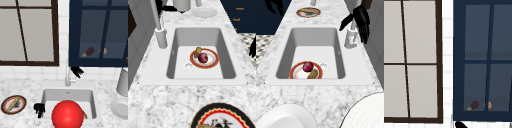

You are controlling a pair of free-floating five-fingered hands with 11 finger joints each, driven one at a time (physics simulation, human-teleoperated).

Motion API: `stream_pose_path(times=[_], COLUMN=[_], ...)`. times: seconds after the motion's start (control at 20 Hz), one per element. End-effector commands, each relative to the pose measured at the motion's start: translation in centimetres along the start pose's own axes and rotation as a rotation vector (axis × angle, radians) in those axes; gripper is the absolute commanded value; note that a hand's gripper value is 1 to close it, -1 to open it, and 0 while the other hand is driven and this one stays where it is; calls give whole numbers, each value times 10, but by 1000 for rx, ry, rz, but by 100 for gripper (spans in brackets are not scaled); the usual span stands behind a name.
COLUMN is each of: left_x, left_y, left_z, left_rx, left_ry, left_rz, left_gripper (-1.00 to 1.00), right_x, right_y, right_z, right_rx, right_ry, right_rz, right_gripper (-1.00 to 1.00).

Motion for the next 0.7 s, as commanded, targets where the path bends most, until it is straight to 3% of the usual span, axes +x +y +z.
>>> stream_pose_path(times=[0.0,0.65], left_x=[0,0], left_y=[0,0], left_z=[0,0], left_rx=[0,0], left_ry=[0,0], left_rz=[0,0], left_gripper=[0,0], right_x=[-16,-64], right_y=[13,50], right_z=[11,31], right_rx=[-15,-137], right_ry=[-78,-269], right_rz=[-62,-171], right_gripper=[-100,-100])
